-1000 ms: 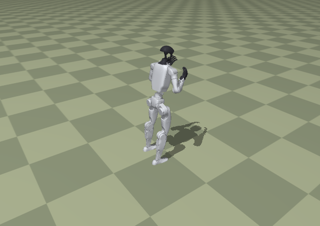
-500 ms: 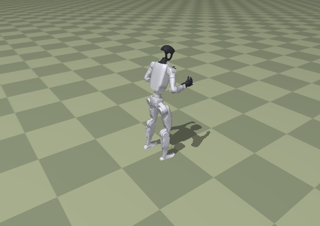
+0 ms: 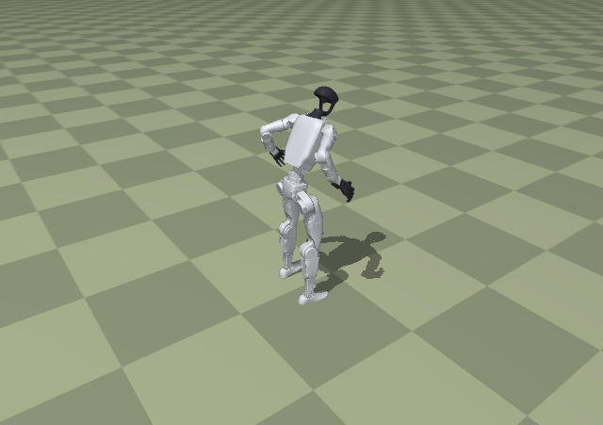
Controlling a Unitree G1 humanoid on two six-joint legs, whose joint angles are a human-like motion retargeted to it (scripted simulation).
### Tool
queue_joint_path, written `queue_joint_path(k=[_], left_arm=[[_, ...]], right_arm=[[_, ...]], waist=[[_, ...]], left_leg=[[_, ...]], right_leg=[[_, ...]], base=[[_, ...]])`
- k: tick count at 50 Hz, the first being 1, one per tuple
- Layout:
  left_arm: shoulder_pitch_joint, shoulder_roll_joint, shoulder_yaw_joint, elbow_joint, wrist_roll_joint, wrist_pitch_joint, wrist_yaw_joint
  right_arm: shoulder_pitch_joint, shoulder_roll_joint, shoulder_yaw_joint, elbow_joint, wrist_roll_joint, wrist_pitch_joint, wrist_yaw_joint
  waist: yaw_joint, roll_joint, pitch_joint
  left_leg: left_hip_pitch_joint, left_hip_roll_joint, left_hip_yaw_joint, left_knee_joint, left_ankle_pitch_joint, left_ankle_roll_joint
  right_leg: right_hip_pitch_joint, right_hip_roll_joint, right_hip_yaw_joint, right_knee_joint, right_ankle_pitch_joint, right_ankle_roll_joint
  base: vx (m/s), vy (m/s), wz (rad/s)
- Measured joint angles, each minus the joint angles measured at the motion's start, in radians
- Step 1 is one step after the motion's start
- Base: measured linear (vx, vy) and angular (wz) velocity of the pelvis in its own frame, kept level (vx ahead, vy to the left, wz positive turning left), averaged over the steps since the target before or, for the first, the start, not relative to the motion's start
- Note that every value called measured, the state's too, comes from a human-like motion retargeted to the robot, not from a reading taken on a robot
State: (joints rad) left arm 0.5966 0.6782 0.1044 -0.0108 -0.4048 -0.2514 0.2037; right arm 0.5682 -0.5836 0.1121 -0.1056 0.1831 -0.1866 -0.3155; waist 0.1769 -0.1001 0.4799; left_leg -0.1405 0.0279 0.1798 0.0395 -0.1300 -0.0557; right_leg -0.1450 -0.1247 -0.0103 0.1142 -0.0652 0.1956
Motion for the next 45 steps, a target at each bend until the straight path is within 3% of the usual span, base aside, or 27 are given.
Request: queue_joint_path(k=[3, 5, 7, 9, 12, 16, 18, 20, 21, 22, 23, 25, 26, 27, 28, 29, 30, 32, 33, 35, 37, 40, 42, 43, 45], left_arm=[[0.056, -0.062, 0.052, -0.068, -0.011, 0.001, 0.009], [0.065, -0.12, 0.069, -0.104, -0.011, 0.01, 0.025], [0.04, -0.168, 0.067, -0.137, -0.01, 0.021, 0.044], [-0.027, -0.204, 0.045, -0.17, 0.004, 0.032, 0.068], [-0.216, -0.244, -0.05, -0.184, 0.056, 0.056, 0.111], [-0.609, -0.287, -0.241, -0.053, 0.107, 0.113, 0.153], [-0.825, -0.314, -0.303, 0.011, 0.104, 0.114, 0.202], [-0.99, -0.343, -0.338, -0.002, 0.065, 0.064, 0.262], [-1.056, -0.357, -0.342, -0.046, 0.047, 0.053, 0.273], [-1.101, -0.363, -0.345, -0.102, 0.034, 0.039, 0.28], [-1.104, -0.353, -0.349, -0.181, 0.03, 0.019, 0.278], [-1.081, -0.336, -0.334, -0.349, 0.055, -0.003, 0.306], [-1.025, -0.316, -0.321, -0.434, 0.116, -0.02, 0.314], [-0.961, -0.311, -0.314, -0.52, 0.081, -0.066, 0.283], [-0.88, -0.337, -0.318, -0.607, -0.142, -0.168, 0.175], [-0.831, -0.296, -0.287, -0.662, -0.075, -0.162, 0.163], [-0.797, -0.223, -0.238, -0.7, 0.137, -0.102, 0.201], [-0.739, -0.212, -0.23, -0.771, -0.123, -0.151, 0.09], [-0.7, -0.178, -0.202, -0.789, -0.132, -0.136, 0.078], [-0.624, -0.138, -0.178, -0.807, -0.204, -0.109, 0.059], [-0.577, -0.055, -0.136, -0.772, -0.207, -0.094, 0.082], [-0.527, 0.04, -0.107, -0.697, -0.121, -0.034, 0.097], [-0.444, 0.098, -0.058, -0.678, -0.115, -0.004, 0.066], [-0.357, 0.108, -0.025, -0.686, -0.124, 0.013, 0.048], [-0.239, 0.115, 0.054, -0.681, -0.145, 0.008, 0.036]], right_arm=[[0.057, -0.027, -0.027, -0.028, 0.022, 0.007, 0.032], [0.048, -0.051, -0.019, -0.039, 0.012, 0.023, 0.065], [0.015, -0.06, -0.004, -0.049, -0.018, 0.035, 0.084], [-0.033, -0.041, 0.007, -0.063, -0.043, 0.036, 0.08], [-0.144, 0.046, 0.029, -0.059, -0.049, 0.034, 0.025], [-0.47, 0.178, 0.112, 0.098, -0.057, 0.051, -0.13], [-0.701, 0.253, 0.158, 0.171, -0.013, 0.038, -0.206], [-0.888, 0.352, 0.197, 0.147, 0.121, -0.035, -0.238], [-0.969, 0.401, 0.229, 0.097, 0.257, -0.059, -0.163], [-1.03, 0.44, 0.258, 0.039, 0.363, -0.077, -0.089], [-1.051, 0.455, 0.284, -0.035, 0.41, -0.086, -0.015], [-1.059, 0.5, 0.376, -0.192, 0.562, -0.063, 0.106], [-1.027, 0.5, 0.392, -0.252, 0.492, -0.076, 0.056], [-1.0, 0.488, 0.4, -0.303, 0.366, -0.085, -0.001], [-0.982, 0.454, 0.392, -0.337, 0.128, -0.086, -0.074], [-0.944, 0.438, 0.365, -0.389, 0.192, -0.088, -0.026], [-0.897, 0.432, 0.328, -0.45, 0.408, -0.089, 0.083], [-0.943, 0.396, 0.303, -0.481, 0.376, -0.08, 0.123], [-0.963, 0.377, 0.305, -0.491, 0.343, -0.069, 0.135], [-0.982, 0.322, 0.301, -0.512, 0.273, -0.042, 0.14], [-0.982, 0.235, 0.273, -0.54, 0.239, -0.03, 0.142], [-0.942, 0.097, 0.19, -0.588, 0.156, 0.004, 0.17], [-0.868, 0.012, 0.082, -0.62, 0.127, 0.037, 0.221], [-0.769, -0.024, 0.007, -0.643, 0.121, 0.045, 0.227], [-0.631, -0.083, -0.154, -0.636, 0.116, 0.048, 0.222]], waist=[[0.005, -0.019, 0.026], [-0.009, -0.032, 0.035], [-0.031, -0.024, 0.04], [-0.057, -0.009, 0.04], [-0.106, 0.017, 0.04], [-0.159, 0.052, 0.04], [-0.169, 0.053, 0.04], [-0.165, 0.063, 0.04], [-0.15, 0.067, 0.026], [-0.132, 0.071, 0.014], [-0.11, 0.08, 0.005], [-0.073, 0.063, -0.056], [-0.049, 0.054, -0.072], [-0.022, 0.049, -0.088], [0.008, 0.053, -0.106], [0.031, 0.055, -0.134], [0.049, 0.055, -0.168], [0.054, 0.033, -0.199], [0.042, 0.029, -0.225], [0.033, 0.019, -0.276], [0.023, 0.003, -0.319], [0.033, -0.003, -0.35], [0.049, -0.003, -0.344], [0.059, 0.006, -0.369], [0.077, 0.009, -0.347]], left_leg=[[-0.038, -0.007, 0.017, 0.011, -0.003, 0.014], [-0.082, -0.018, 0.003, 0.052, 0.007, 0.021], [-0.135, -0.019, -0.023, 0.133, 0.017, 0.041], [-0.234, -0.007, -0.038, 0.281, -0.032, 0.108], [-0.492, 0.013, -0.077, 0.71, -0.188, 0.205], [-0.686, 0.017, -0.128, 1.165, -0.327, 0.195], [-0.677, 0.014, -0.134, 1.242, -0.358, 0.195], [-0.615, 0.034, -0.121, 1.24, -0.347, 0.131], [-0.583, 0.033, -0.116, 1.15, -0.296, 0.173], [-0.541, 0.036, -0.106, 1.058, -0.237, 0.186], [-0.481, 0.051, -0.087, 0.96, -0.162, 0.141], [-0.343, -0.004, -0.084, 0.495, 0.198, 0.184], [-0.226, -0.024, -0.11, 0.229, 0.409, 0.113], [-0.128, -0.03, -0.141, 0.016, 0.553, 0.024], [-0.066, -0.009, -0.186, -0.091, 0.563, -0.103], [-0.055, 0.008, -0.204, -0.127, 0.497, -0.169], [-0.069, 0.022, -0.208, -0.127, 0.392, -0.206], [-0.059, 0.016, -0.1, -0.127, 0.317, -0.206], [-0.037, 0.02, -0.033, -0.127, 0.338, -0.206], [0.023, 0.01, 0.074, -0.081, 0.366, -0.176], [0.038, -0.031, 0.101, 0.036, 0.345, -0.085], [0.029, -0.057, 0.045, 0.261, 0.324, 0.024], [0.044, -0.058, 0.007, 0.393, 0.335, 0.027], [0.06, -0.048, 0.001, 0.441, 0.324, 0.016], [0.11, -0.033, 0.001, 0.494, 0.121, -0.002]], right_leg=[[-0.032, 0.0, 0.013, -0.051, 0.043, 0.051], [-0.074, 0.003, 0.02, -0.074, 0.058, 0.043], [-0.139, 0.021, 0.026, -0.028, 0.03, -0.029], [-0.251, 0.043, 0.057, 0.135, -0.032, -0.121], [-0.469, 0.075, 0.104, 0.564, -0.236, -0.199], [-0.613, 0.047, 0.028, 1.021, -0.472, -0.349], [-0.617, 0.032, 0.008, 1.129, -0.499, -0.389], [-0.564, 0.022, -0.009, 1.135, -0.46, -0.333], [-0.537, 0.04, 0.004, 1.042, -0.413, -0.388], [-0.501, 0.055, 0.013, 0.944, -0.35, -0.408], [-0.443, 0.061, 0.017, 0.835, -0.255, -0.354], [-0.318, 0.053, 0.071, 0.368, 0.11, -0.321], [-0.223, 0.039, 0.089, 0.14, 0.325, -0.218], [-0.145, 0.037, 0.096, -0.038, 0.482, -0.105], [-0.099, 0.059, 0.081, -0.113, 0.525, 0.023], [-0.087, 0.085, 0.042, -0.149, 0.5, 0.066], [-0.092, 0.114, -0.008, -0.166, 0.441, 0.066], [-0.093, 0.1, -0.065, -0.134, 0.333, 0.066], [-0.081, 0.089, -0.084, -0.111, 0.304, 0.066], [-0.027, 0.053, -0.103, -0.069, 0.279, 0.066], [0.018, 0.003, -0.092, -0.03, 0.271, 0.047], [0.075, -0.024, -0.037, 0.054, 0.242, -0.036], [0.111, -0.016, 0.04, 0.144, 0.245, -0.071], [0.128, -0.006, 0.082, 0.189, 0.214, -0.072], [0.148, 0.003, 0.127, 0.268, -0.058, -0.086]], base=[[-0.25, -0.04, -0.44], [-0.33, 0.0, -0.5], [-0.37, 0.04, -0.37], [-0.37, 0.05, 0.03], [-0.29, 0.02, 0.76], [-0.14, -0.02, 0.84], [-0.16, -0.02, 0.25], [-0.19, 0.0, -0.16], [-0.34, -0.01, -0.49], [-0.37, -0.01, -0.66], [-0.37, -0.01, -0.6], [-0.48, -0.03, -0.46], [-0.46, -0.07, -0.43], [-0.34, -0.15, -0.53], [-0.38, -0.26, -0.55], [-0.45, -0.36, -0.5], [-0.58, -0.25, -0.3], [-0.65, -0.02, -0.07], [-0.58, 0.07, 0.11], [-0.53, 0.1, 0.27], [-0.58, 0.11, 0.53], [-0.58, 0.01, 0.4], [-0.54, 0.0, 0.1], [-0.54, 0.01, -0.01], [-0.59, 0.02, -0.01]])
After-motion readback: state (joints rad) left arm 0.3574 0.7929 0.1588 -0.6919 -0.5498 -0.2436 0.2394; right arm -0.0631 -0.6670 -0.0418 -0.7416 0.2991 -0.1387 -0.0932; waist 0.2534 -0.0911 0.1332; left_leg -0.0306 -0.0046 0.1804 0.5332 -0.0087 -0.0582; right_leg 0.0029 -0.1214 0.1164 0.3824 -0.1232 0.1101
